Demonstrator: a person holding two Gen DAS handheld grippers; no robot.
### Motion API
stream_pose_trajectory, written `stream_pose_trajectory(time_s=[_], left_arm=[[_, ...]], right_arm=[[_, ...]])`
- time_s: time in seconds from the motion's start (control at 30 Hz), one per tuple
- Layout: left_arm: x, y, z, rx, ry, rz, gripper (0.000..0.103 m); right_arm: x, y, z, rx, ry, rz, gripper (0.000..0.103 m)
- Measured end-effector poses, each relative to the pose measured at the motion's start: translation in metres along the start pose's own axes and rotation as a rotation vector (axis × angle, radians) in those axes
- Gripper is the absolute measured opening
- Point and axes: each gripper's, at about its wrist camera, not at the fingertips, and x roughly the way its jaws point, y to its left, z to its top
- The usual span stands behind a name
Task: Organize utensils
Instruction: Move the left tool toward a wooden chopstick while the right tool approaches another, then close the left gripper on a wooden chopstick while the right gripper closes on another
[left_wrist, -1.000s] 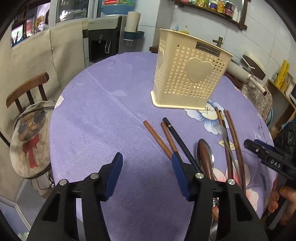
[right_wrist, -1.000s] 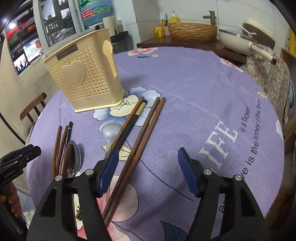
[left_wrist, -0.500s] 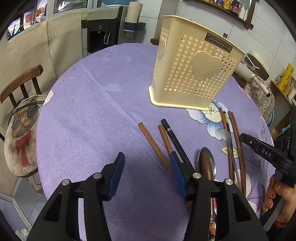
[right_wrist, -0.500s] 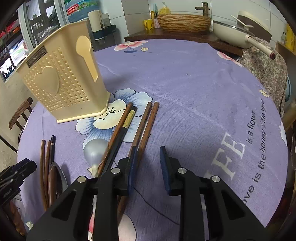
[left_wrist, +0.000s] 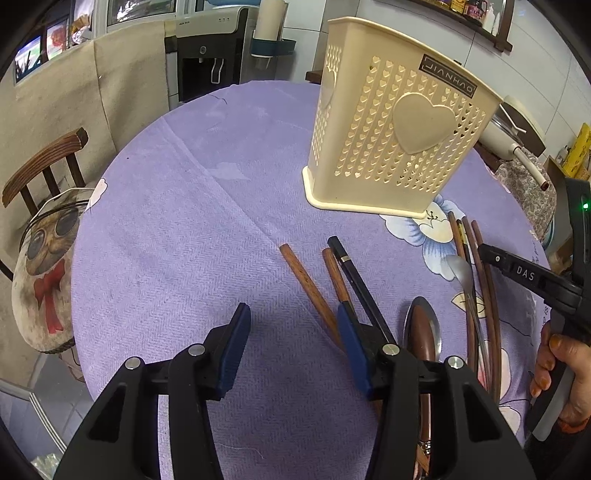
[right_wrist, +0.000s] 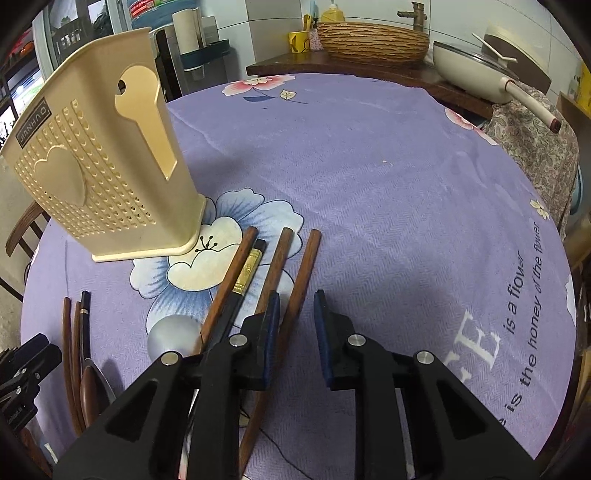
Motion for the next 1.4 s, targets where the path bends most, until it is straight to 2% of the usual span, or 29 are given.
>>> stream_pose_trajectory(time_s=[0.1,0.27,0.33,0.9,1.3,1.4], left_arm=[[0.003,-0.003,0.003,0.007,0.009,0.01,0.038],[0.007,-0.008,0.011,0.015,0.036,0.027,0.036],[0.012,-0.011,0.013,0.018,0.072,0.008,0.033],[0.026,-0.02,0.025,0.035,0.067,0.06,0.016],[0.023,-0.027,0.016,0.051,0.037,0.088,0.015],[0.022,-0.031,0.015,0.054,0.034,0.092,0.015]], right_arm=[[0.0,0.002,-0.001,-0.015,-0.01,-0.008,0.02],[0.0,0.001,0.0,-0.025,-0.001,0.0,0.02],[0.0,0.003,0.0,-0.034,0.002,0.001,0.02],[0.008,0.012,0.011,-0.075,0.011,-0.019,0.02],[0.008,0.017,0.008,-0.089,-0.015,-0.044,0.019],[0.007,0.02,0.005,-0.087,-0.019,-0.038,0.015]])
